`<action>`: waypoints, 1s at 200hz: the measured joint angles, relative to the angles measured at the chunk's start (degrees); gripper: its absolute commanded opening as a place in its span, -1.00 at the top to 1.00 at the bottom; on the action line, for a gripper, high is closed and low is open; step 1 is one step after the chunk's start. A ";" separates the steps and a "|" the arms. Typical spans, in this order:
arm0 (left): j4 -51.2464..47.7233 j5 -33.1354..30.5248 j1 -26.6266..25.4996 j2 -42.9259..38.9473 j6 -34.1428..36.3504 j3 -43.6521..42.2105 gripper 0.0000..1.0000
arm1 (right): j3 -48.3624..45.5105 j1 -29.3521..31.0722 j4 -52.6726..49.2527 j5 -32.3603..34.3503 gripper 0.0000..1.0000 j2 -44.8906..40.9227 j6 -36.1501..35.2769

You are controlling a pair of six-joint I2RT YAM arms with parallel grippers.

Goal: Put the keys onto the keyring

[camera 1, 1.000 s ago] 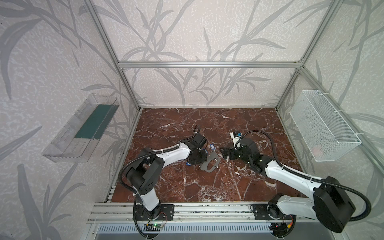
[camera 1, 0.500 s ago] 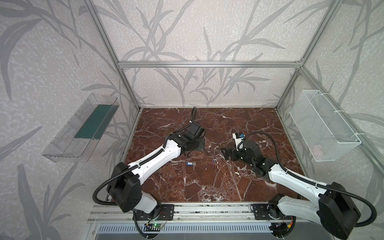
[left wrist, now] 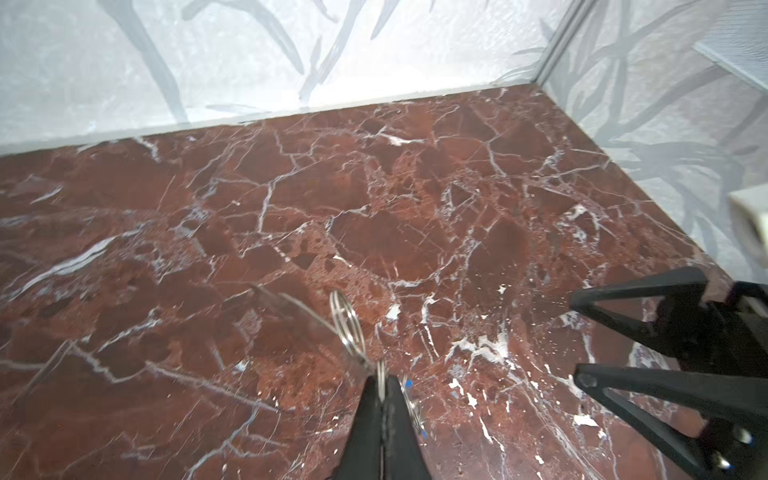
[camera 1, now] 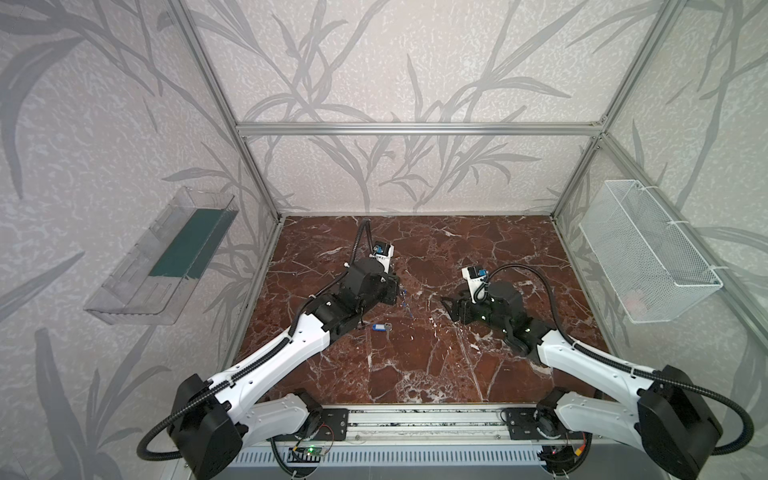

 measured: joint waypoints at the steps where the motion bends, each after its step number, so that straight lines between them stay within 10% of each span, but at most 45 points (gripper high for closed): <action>1: 0.04 0.09 0.00 0.00 0.07 0.00 1.00 | 0.02 0.00 0.00 -0.11 -0.38 0.00 0.00; 122: 8.15 18.93 0.02 0.50 2.05 0.00 1.00 | 3.48 1.18 7.08 -15.54 0.03 -2.40 -0.11; 200: 8.04 24.55 0.00 1.14 0.98 0.00 1.00 | 5.97 6.84 7.10 -13.88 0.20 -1.25 -5.01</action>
